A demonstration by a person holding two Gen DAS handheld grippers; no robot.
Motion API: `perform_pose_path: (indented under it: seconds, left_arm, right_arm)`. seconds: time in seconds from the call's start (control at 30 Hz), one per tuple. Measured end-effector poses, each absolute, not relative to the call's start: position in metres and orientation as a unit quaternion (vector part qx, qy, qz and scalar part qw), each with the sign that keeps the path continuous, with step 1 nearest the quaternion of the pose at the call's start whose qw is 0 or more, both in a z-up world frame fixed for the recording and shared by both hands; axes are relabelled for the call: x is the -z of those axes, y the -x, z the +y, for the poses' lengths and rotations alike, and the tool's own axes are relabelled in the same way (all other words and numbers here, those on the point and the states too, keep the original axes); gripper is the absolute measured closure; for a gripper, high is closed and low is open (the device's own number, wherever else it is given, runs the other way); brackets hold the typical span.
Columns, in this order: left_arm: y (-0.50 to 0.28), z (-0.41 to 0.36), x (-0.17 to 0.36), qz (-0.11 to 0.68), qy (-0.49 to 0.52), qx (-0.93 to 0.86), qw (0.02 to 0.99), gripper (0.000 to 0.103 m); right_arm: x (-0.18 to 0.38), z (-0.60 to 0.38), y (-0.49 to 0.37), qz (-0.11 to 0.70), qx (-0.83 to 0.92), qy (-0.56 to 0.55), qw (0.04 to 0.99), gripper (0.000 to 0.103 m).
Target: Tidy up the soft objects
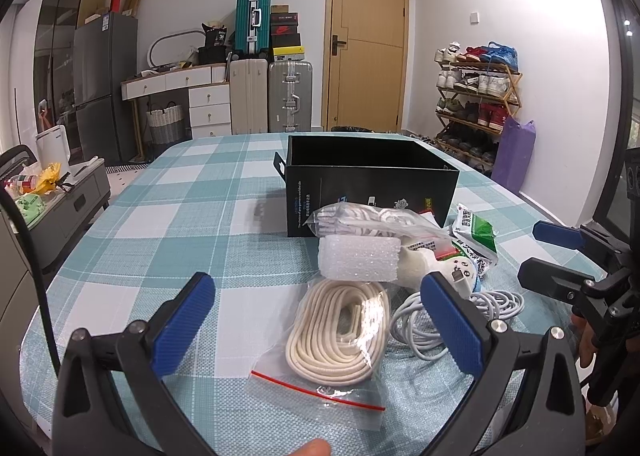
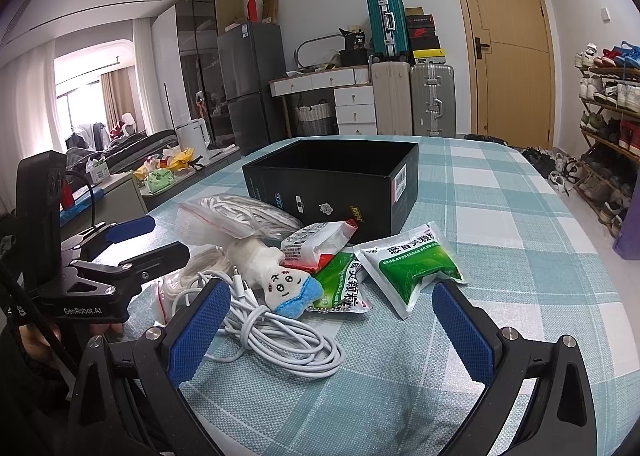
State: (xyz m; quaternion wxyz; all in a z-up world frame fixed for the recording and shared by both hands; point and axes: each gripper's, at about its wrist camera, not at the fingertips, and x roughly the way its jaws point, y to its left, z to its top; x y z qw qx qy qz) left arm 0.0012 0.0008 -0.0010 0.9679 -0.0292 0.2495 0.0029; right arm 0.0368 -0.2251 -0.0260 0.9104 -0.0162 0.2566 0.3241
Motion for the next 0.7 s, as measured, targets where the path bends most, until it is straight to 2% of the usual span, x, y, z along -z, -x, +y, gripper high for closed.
perform_pose_path:
  seconds: [0.7]
  left_arm:
    - [-0.0013, -0.002, 0.0008, 0.25, 0.02, -0.01, 0.968, 0.0]
  right_arm:
    - [0.0251, -0.2212, -0.0404, 0.262, -0.309, 0.03, 0.914, 0.0]
